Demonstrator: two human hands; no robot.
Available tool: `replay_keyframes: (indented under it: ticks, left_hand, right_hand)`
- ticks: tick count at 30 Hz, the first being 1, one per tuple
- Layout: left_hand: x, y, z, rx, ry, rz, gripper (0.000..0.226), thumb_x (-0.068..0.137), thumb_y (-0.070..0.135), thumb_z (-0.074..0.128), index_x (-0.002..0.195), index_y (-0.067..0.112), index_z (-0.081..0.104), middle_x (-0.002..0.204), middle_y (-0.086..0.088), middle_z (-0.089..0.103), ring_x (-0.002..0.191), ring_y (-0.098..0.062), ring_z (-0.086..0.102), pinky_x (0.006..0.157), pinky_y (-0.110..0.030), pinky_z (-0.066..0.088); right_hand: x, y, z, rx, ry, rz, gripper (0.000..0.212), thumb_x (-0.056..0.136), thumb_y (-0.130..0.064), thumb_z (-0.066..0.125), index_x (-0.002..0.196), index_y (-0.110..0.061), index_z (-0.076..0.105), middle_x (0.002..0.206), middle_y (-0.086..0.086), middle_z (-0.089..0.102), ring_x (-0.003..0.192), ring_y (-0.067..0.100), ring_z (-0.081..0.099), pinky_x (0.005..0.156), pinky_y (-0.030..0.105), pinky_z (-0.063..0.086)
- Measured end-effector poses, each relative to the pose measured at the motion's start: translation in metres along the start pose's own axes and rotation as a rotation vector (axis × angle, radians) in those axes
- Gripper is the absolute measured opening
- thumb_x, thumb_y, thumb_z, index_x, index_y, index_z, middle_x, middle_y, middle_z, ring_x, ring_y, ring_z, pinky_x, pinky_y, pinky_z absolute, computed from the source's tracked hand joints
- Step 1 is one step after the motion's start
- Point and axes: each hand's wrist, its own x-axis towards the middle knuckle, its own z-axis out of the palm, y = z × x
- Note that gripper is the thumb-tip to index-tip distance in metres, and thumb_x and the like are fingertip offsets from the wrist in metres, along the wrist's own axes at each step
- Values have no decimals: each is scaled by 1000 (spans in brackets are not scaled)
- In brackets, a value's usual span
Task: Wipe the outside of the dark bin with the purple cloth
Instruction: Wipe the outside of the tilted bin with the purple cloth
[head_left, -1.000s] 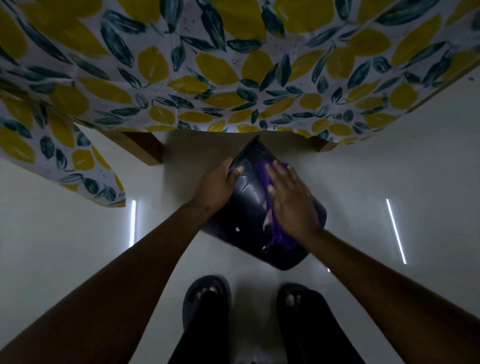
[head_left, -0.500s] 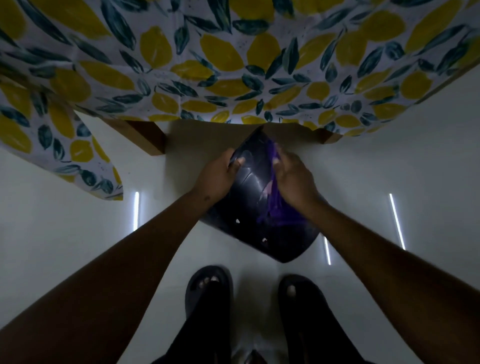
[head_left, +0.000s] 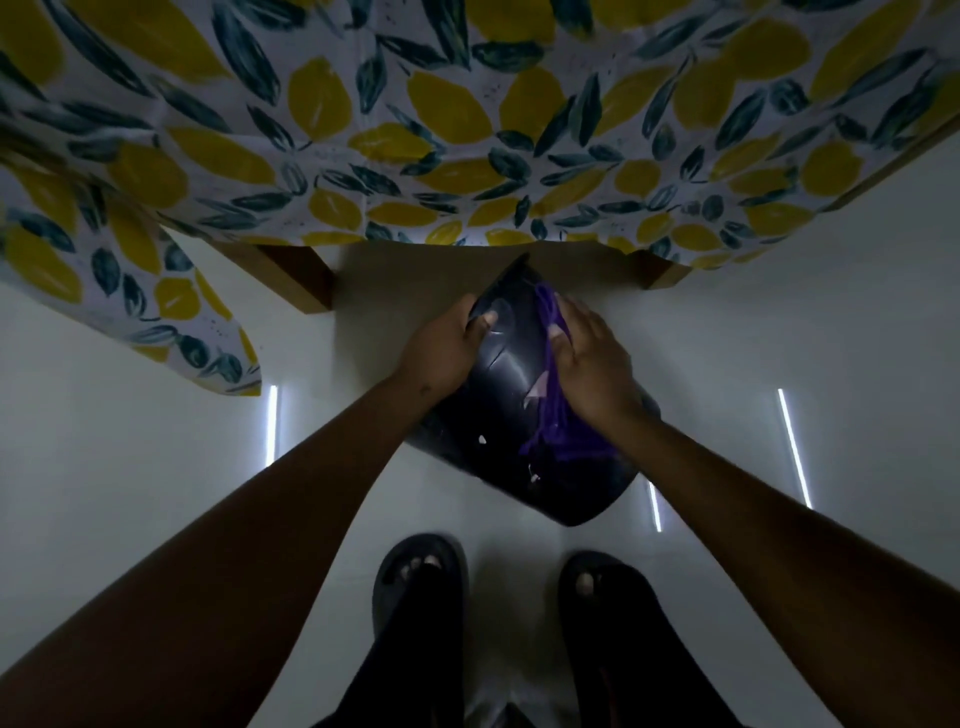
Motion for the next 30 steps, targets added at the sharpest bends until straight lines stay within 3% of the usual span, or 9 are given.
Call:
replay_keyframes:
  ticks: [3,6,8,12,16,20,23,28,30]
  left_hand:
    - [4,2,0,18,-15,-18,37,98,36,41,123,10,49,120,-18,63,111,-35,58,82,-31,40]
    - [8,2,0,35,-5,-26,37,98,34,42,124,9,49,122,-20,62,112,-38,57,86,-35,43]
    - [8,0,-1,20,-3,-23,37,98,34,42,125,10,49,123,-19,62,113,-36,57,87,-34,43]
    - [7,1,-2,1,-16,-14,35,98,35,41,123,11,50,122,-17,63,111,-35,59,82,-31,41]
    - [11,9,-1,16,-51,-43,41,99,36,40,128,8,46,126,-21,59,114,-37,56,81,-31,39]
    - [14,5,0,13,-30,-60,39,99,34,41,126,7,47,123,-21,60,111,-37,57,77,-28,37]
    - [16,11,-1,0,-28,-66,43,99,32,41,131,4,46,129,-21,57,118,-35,54,86,-32,41]
    - [12,12,0,2,-30,-48,40,99,33,41,125,3,47,124,-22,59,114,-36,55,79,-28,34]
    - [11,11,1,-8,-38,-64,40,99,33,40,125,3,47,123,-22,59,113,-36,55,78,-27,32]
  right_hand:
    - [-30,2,2,-66,27,-1,53,100,-38,24,149,-20,31,155,5,33,144,26,27,115,39,23]
    - [-83,-11,13,-332,-23,-240,55,96,-36,29,150,-29,24,159,-1,25,146,30,18,114,47,20]
    - [-76,-11,12,-349,-51,-337,55,96,-37,31,150,-31,22,159,-3,23,147,29,16,114,47,21]
    - [-17,-8,3,-178,-21,-150,54,99,-42,20,150,-25,27,158,1,28,145,27,23,113,46,28]
    - [-9,5,-1,25,20,26,56,97,-40,24,148,-18,34,153,7,36,141,28,32,114,44,30]
    - [-83,-1,13,-351,-44,-281,54,97,-36,31,150,-31,24,159,-2,24,147,31,16,115,49,21]
    - [-75,-2,11,-399,-71,-419,54,97,-38,30,150,-33,23,160,-3,20,147,30,14,115,47,15]
    - [5,10,-5,47,-28,35,50,102,-38,29,148,-21,34,153,6,36,140,25,33,112,41,31]
    - [3,13,-4,76,-27,68,50,102,-37,32,149,-21,33,153,6,37,140,25,33,112,43,31]
